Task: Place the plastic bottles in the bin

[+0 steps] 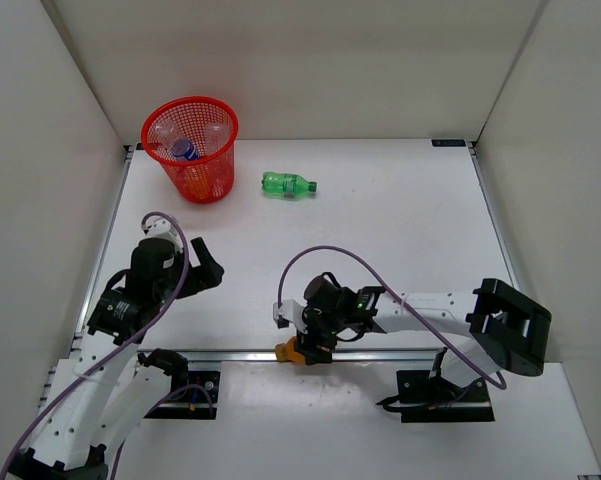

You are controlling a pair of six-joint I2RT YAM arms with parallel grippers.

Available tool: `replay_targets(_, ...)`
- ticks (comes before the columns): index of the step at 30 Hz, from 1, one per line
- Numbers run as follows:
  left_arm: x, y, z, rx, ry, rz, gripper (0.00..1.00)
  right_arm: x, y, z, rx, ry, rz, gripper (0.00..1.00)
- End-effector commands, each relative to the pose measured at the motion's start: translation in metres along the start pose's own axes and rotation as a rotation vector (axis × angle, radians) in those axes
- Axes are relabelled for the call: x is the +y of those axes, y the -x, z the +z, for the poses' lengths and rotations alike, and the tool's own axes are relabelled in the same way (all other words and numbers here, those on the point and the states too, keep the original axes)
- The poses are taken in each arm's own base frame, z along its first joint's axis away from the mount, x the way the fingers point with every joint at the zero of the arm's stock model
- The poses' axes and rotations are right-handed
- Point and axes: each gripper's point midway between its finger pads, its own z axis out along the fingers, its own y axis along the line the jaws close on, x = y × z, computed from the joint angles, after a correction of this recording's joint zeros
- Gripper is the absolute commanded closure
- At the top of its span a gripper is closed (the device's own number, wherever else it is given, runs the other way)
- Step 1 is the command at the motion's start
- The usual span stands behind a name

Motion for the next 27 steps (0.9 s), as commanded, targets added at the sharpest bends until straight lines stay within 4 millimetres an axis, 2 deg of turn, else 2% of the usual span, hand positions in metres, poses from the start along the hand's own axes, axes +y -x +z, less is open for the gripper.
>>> replay_targets(1, -0.011, 0.007, -0.009, -0.002, -0.042, 0.006, 0.02, -0.006, 0.021, -0.007, -0.038, -0.041, -0.038, 0.62)
replay_targets(2, -0.013, 0.006, -0.008, 0.005, -0.055, 0.008, 0.01, -0.009, 0.028, -0.011, -0.051, -0.061, -0.045, 0.67)
replay_targets(4, -0.034, 0.005, -0.008, 0.022, -0.158, 0.006, 0.01, -0.014, 0.036, -0.019, -0.08, -0.08, -0.03, 0.69)
replay_targets(6, -0.05, 0.0, -0.006, 0.046, -0.239, -0.011, 0.02, -0.027, 0.051, -0.03, -0.129, -0.145, 0.002, 0.73)
replay_targets(8, -0.076, 0.0, -0.006, 0.045, -0.369, -0.071, 0.01, -0.048, 0.078, -0.05, -0.239, -0.249, 0.065, 0.73)
replay_targets(10, -0.091, 0.001, -0.003, 0.031, -0.442, -0.166, 0.01, -0.065, 0.113, -0.072, -0.381, -0.285, 0.106, 0.72)
replay_targets(11, -0.103, -0.001, -0.002, 0.028, -0.506, -0.208, 0.01, -0.066, 0.122, -0.079, -0.428, -0.268, 0.144, 0.72)
replay_targets(12, -0.104, -0.003, 0.002, 0.023, -0.51, -0.227, 0.01, -0.074, 0.136, -0.092, -0.487, -0.273, 0.178, 0.73)
replay_targets(16, -0.104, 0.018, 0.013, -0.06, -0.453, -0.258, 0.02, -0.091, 0.174, -0.125, -0.624, -0.283, 0.235, 0.72)
replay_targets(17, -0.107, 0.025, 0.014, -0.088, -0.452, -0.252, 0.01, -0.091, 0.176, -0.122, -0.621, -0.265, 0.247, 0.72)
replay_targets(20, -0.115, 0.037, 0.018, -0.141, -0.462, -0.262, 0.01, -0.105, 0.189, -0.13, -0.642, -0.283, 0.272, 0.72)
replay_targets(24, -0.128, 0.04, 0.031, -0.154, -0.497, -0.294, 0.01, -0.116, 0.198, -0.128, -0.677, -0.248, 0.335, 0.73)
replay_targets(27, -0.139, 0.047, 0.033, -0.173, -0.521, -0.294, 0.01, -0.118, 0.208, -0.127, -0.706, -0.217, 0.341, 0.73)
